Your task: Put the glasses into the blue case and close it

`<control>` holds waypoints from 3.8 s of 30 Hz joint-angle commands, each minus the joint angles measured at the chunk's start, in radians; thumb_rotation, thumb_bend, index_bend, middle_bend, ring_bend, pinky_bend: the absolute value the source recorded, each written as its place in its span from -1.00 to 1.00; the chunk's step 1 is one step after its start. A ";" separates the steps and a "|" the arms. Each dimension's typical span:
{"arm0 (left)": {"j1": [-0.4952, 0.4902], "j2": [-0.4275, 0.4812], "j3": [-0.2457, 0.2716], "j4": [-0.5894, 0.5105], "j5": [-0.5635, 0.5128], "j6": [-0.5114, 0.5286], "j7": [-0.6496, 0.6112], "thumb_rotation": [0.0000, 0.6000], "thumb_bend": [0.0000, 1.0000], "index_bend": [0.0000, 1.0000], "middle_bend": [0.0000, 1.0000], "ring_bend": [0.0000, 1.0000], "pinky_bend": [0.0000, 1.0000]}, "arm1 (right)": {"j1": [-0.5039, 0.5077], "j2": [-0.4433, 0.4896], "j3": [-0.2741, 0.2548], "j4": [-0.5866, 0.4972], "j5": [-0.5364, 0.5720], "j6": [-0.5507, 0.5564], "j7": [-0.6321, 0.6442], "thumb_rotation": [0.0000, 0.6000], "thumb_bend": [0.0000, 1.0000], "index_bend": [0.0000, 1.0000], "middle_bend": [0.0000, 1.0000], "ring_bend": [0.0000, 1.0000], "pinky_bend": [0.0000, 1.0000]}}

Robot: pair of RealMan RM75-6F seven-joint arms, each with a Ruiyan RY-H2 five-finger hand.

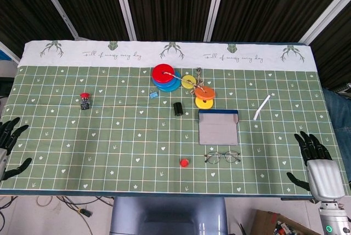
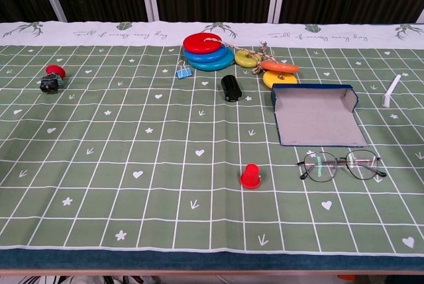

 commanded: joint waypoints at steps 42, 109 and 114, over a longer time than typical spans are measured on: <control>0.000 -0.001 -0.013 -0.015 -0.037 -0.025 -0.004 1.00 -0.54 -0.79 -1.00 -1.00 -1.00 | 0.391 -0.243 0.092 0.085 0.373 -0.560 0.009 1.00 -0.40 -0.05 -0.86 -0.88 -0.60; 0.005 -0.010 -0.028 -0.016 -0.052 -0.021 0.024 1.00 -0.54 -0.79 -1.00 -1.00 -1.00 | 0.452 -0.397 0.075 0.166 0.485 -0.567 -0.091 1.00 -0.06 0.20 -0.86 -0.88 -0.60; 0.005 -0.010 -0.027 -0.016 -0.052 -0.023 0.028 1.00 -0.54 -0.79 -1.00 -1.00 -1.00 | 0.455 -0.394 0.075 0.161 0.494 -0.575 -0.089 1.00 -0.05 0.20 -0.86 -0.88 -0.60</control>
